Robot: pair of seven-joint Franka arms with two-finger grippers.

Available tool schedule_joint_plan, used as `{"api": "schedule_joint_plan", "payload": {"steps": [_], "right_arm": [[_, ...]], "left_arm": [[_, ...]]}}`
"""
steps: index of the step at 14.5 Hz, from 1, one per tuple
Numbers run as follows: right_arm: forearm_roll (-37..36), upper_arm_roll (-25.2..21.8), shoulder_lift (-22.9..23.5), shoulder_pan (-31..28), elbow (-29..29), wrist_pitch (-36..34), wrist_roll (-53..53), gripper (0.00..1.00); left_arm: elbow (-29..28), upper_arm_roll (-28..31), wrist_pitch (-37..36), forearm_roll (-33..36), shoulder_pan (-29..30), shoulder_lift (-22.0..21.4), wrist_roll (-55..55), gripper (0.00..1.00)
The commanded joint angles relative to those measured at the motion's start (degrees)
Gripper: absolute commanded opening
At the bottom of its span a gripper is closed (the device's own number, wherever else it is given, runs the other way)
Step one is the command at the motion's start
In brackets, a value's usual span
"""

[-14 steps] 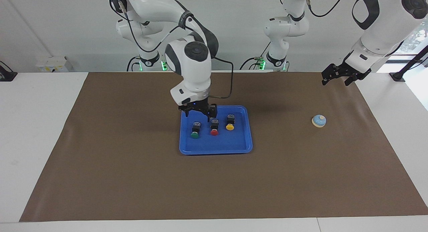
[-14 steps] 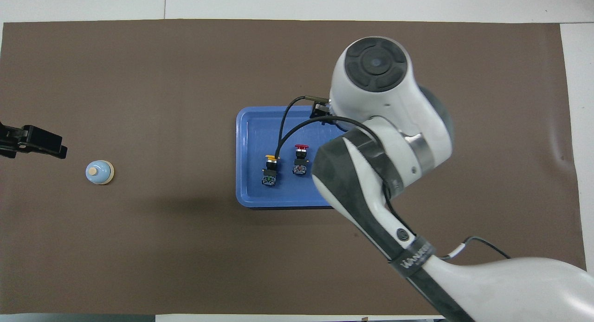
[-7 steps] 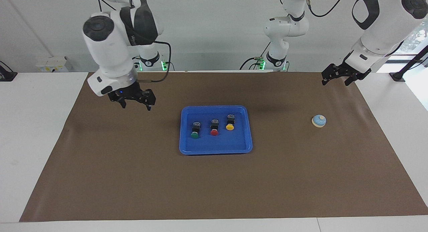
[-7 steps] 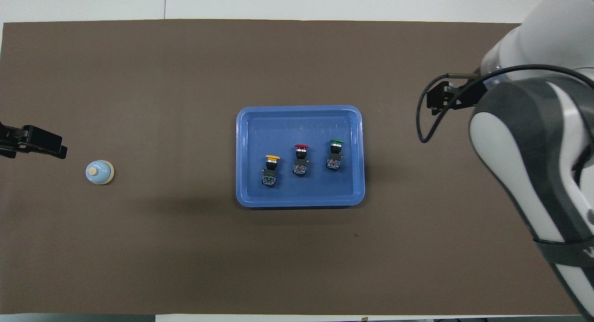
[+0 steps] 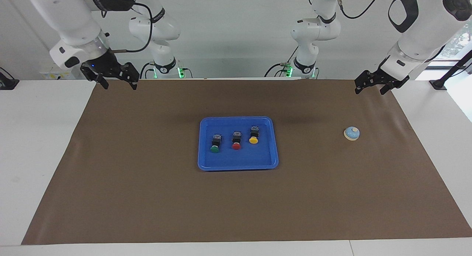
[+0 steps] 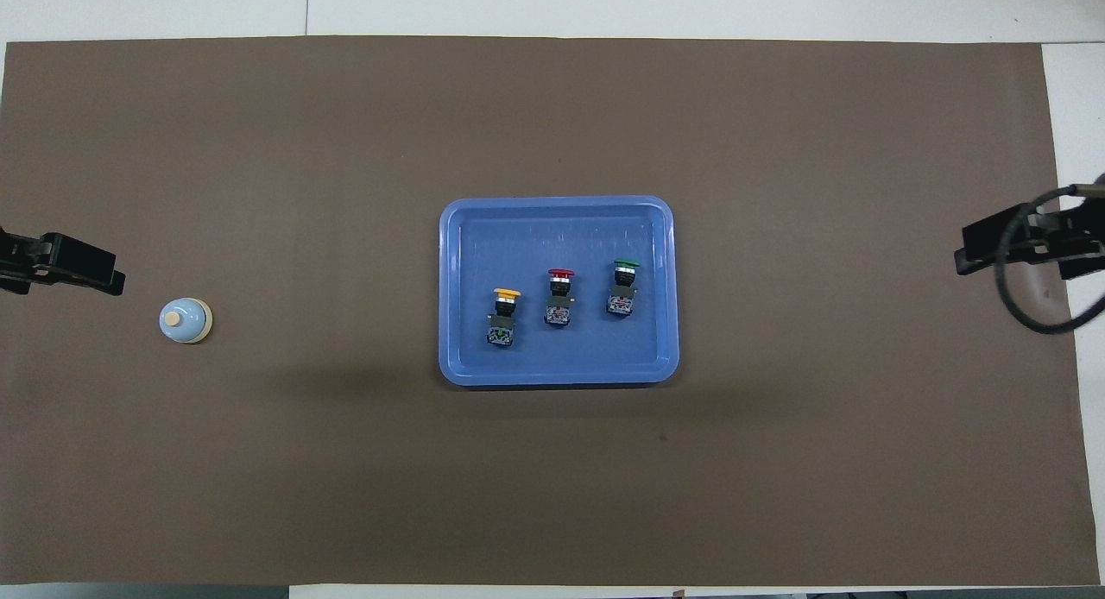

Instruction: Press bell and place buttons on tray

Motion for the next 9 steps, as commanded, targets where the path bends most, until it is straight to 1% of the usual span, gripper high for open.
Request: {"api": "schedule_joint_plan", "payload": {"steps": [1, 3, 5, 6, 9], "right_arm": [[1.02, -3.60, -1.92, 2.27, -1.43, -0.86, -2.68, 1.00], [0.40, -3.43, -2.53, 2.26, -2.74, 0.27, -2.77, 1.00], [-2.40, -2.99, -3.50, 2.53, -6.95, 5.70, -3.12, 1.00], [-2.67, -2.90, -3.68, 2.44, -8.36, 7.21, -3.47, 1.00], [-2.68, -2.90, -2.89, 2.35, -8.99, 8.98, -3.65, 1.00]], "left_arm": [[-0.07, 0.42, -0.84, -0.95, -0.31, -0.70, -0.42, 1.00], [-0.15, 0.42, -0.84, -0.95, -0.22, -0.70, -0.42, 1.00], [-0.15, 0.42, -0.84, -0.95, -0.31, -0.70, -0.42, 1.00], [-0.15, 0.42, -0.84, -0.95, -0.31, -0.70, -0.42, 1.00], [-0.15, 0.42, -0.84, -0.95, -0.31, -0.70, -0.42, 1.00]]}}
